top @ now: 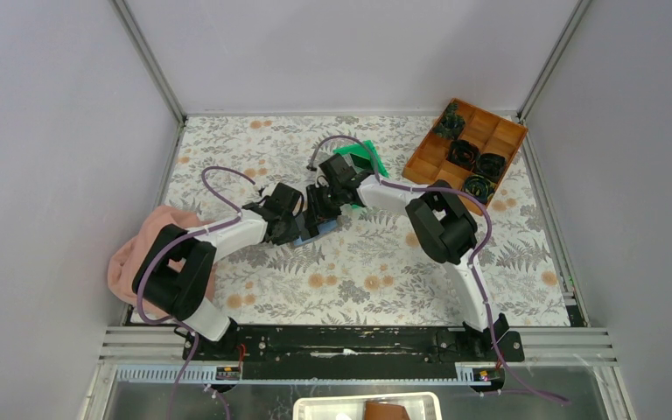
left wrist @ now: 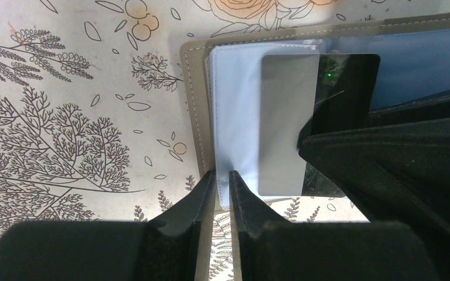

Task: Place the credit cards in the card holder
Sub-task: Insert the credit card into the card holder.

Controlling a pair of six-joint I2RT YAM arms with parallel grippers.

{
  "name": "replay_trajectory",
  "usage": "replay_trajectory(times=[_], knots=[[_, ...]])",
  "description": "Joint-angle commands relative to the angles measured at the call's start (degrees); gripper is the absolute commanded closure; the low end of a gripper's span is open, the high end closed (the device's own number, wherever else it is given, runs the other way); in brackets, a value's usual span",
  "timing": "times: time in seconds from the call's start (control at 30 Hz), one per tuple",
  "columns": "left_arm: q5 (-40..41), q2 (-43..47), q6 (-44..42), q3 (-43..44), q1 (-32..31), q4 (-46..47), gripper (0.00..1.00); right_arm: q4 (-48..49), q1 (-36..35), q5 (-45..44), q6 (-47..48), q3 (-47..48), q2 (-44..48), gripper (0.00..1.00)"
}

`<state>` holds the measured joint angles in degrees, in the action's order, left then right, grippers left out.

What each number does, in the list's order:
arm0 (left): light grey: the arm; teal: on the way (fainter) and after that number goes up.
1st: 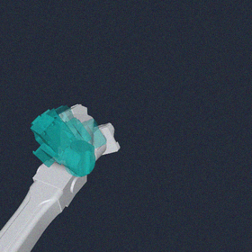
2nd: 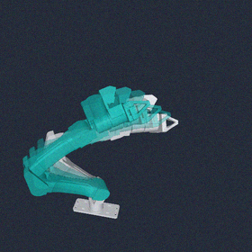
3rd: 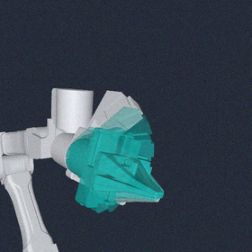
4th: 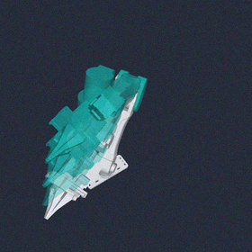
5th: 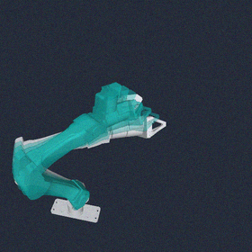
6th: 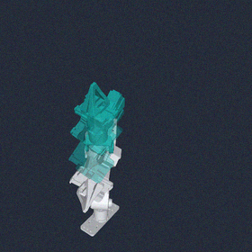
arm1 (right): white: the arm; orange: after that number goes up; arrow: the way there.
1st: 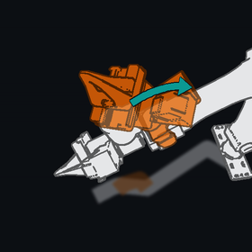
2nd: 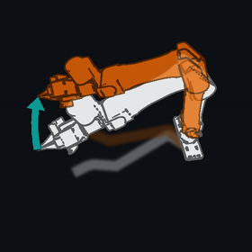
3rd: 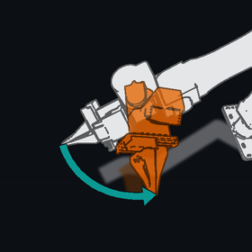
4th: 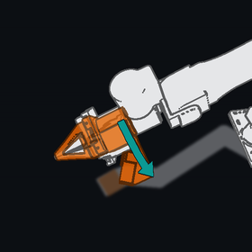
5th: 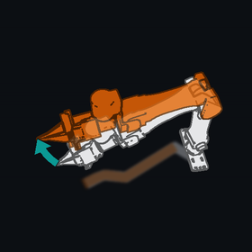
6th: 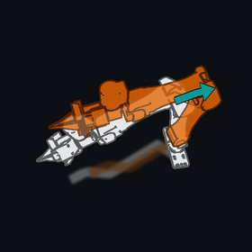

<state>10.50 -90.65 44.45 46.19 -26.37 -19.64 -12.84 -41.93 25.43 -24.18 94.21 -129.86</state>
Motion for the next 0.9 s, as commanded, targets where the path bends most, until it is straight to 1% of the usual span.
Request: replay_trajectory(times=[0.0, 0.27, 0.63, 0.87], knots=[[3.9, -4.4, -0.1, -3.9, 0.5, -2.0, 0.81, -7.9, -1.3, -4.8, 2.7, -1.8, 0.9, 0.65], [3.7, -4.0, 0.1, -4.1, 0.4, -2.1, 0.81, -8.3, -1.1, -6.4, 3.2, -1.5, 2.0, 0.61], [3.8, -3.2, 0.6, -5.0, 0.4, -1.4, 0.82, -9.6, -1.8, -7.6, 3.8, 0.1, 1.4, 0.61], [3.3, -2.7, 0.3, -4.9, 0.4, -0.2, 0.82, -11.7, -3.7, -8.0, 3.6, 5.2, -1.1, 0.62]])
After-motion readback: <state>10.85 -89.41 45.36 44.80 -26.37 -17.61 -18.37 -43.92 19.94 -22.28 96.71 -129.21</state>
